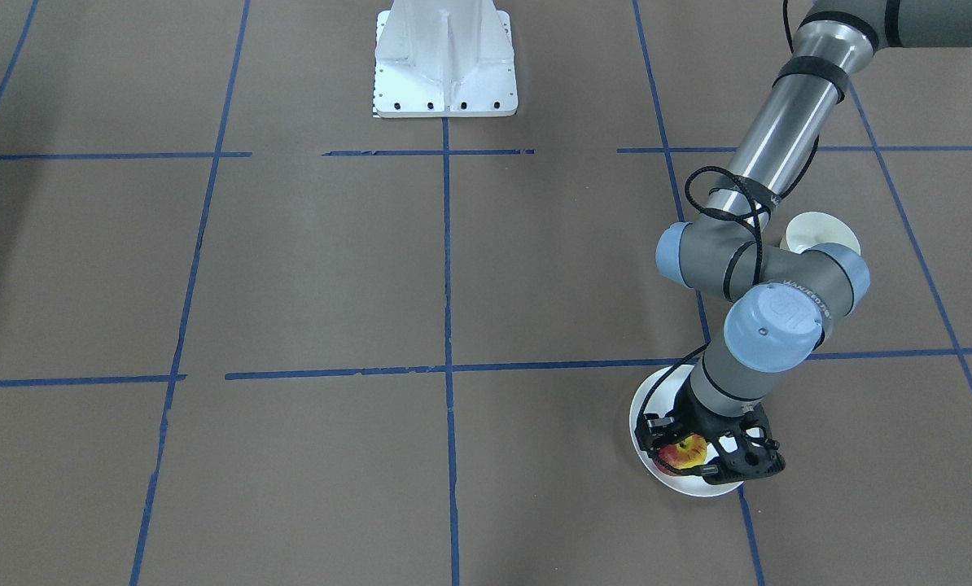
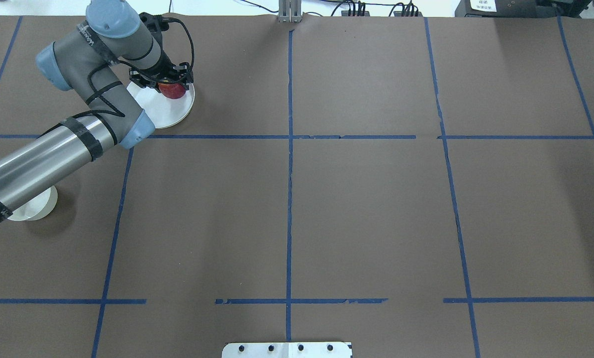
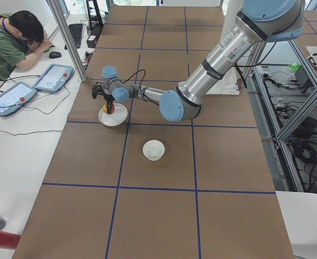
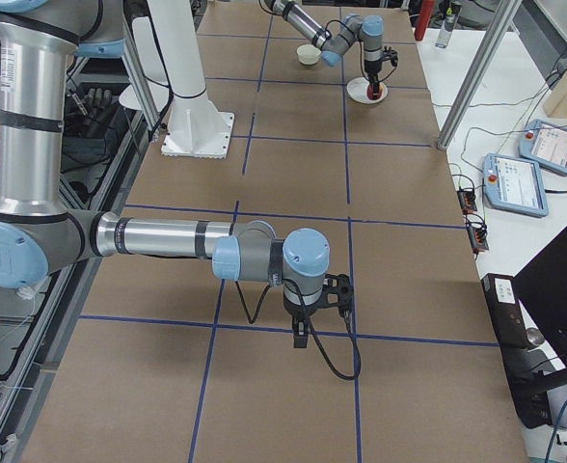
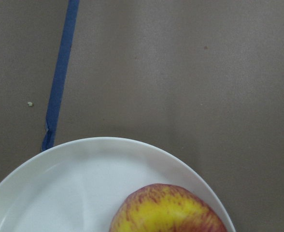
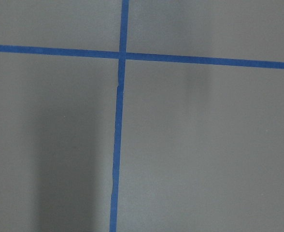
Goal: Move apple from plate to bowl
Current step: 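Lower the left gripper and close it around the red-yellow apple, then lift the apple with the left gripper and carry it toward the white bowl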
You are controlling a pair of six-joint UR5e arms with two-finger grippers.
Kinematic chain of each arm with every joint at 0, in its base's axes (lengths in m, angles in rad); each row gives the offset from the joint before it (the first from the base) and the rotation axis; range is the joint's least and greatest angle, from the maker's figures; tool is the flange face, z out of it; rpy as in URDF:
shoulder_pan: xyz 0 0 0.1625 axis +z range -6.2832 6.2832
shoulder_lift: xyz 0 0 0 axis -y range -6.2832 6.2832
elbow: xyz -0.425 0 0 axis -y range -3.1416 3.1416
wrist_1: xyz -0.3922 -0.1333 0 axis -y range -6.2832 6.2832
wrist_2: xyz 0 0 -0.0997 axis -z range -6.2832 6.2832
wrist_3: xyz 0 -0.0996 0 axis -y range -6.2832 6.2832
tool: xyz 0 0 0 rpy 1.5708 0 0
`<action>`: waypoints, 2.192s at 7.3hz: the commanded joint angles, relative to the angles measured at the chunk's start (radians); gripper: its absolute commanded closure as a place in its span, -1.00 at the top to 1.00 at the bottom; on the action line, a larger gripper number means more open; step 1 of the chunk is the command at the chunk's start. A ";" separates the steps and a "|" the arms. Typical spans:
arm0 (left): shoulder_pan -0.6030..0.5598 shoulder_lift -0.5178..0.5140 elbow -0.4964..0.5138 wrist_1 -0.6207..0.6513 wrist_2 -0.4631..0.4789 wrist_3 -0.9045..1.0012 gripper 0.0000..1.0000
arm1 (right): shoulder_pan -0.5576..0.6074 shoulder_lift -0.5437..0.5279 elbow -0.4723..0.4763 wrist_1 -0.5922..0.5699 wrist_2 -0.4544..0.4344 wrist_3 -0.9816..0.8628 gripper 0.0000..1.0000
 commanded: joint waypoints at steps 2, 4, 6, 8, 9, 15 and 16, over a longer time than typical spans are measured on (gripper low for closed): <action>-0.072 0.014 -0.099 0.034 -0.076 0.006 -0.37 | 0.000 0.000 0.000 0.000 -0.001 0.000 1.00; -0.109 0.168 -0.418 0.271 -0.110 0.111 -0.34 | 0.000 0.000 0.000 0.000 -0.001 0.000 1.00; -0.149 0.382 -0.760 0.462 -0.110 0.292 -0.36 | 0.000 0.000 0.000 0.000 -0.001 0.000 1.00; -0.192 0.677 -0.986 0.467 -0.110 0.441 -0.38 | 0.000 0.000 0.000 0.000 -0.001 0.000 1.00; -0.201 0.821 -1.053 0.421 -0.112 0.504 -0.39 | 0.000 0.000 0.000 0.000 -0.001 0.000 1.00; -0.139 0.994 -0.827 -0.157 -0.098 0.204 -0.40 | 0.000 0.000 0.000 0.000 -0.001 0.000 1.00; -0.084 0.986 -0.826 -0.157 -0.096 0.140 -0.40 | 0.000 0.000 0.000 0.000 -0.001 0.000 1.00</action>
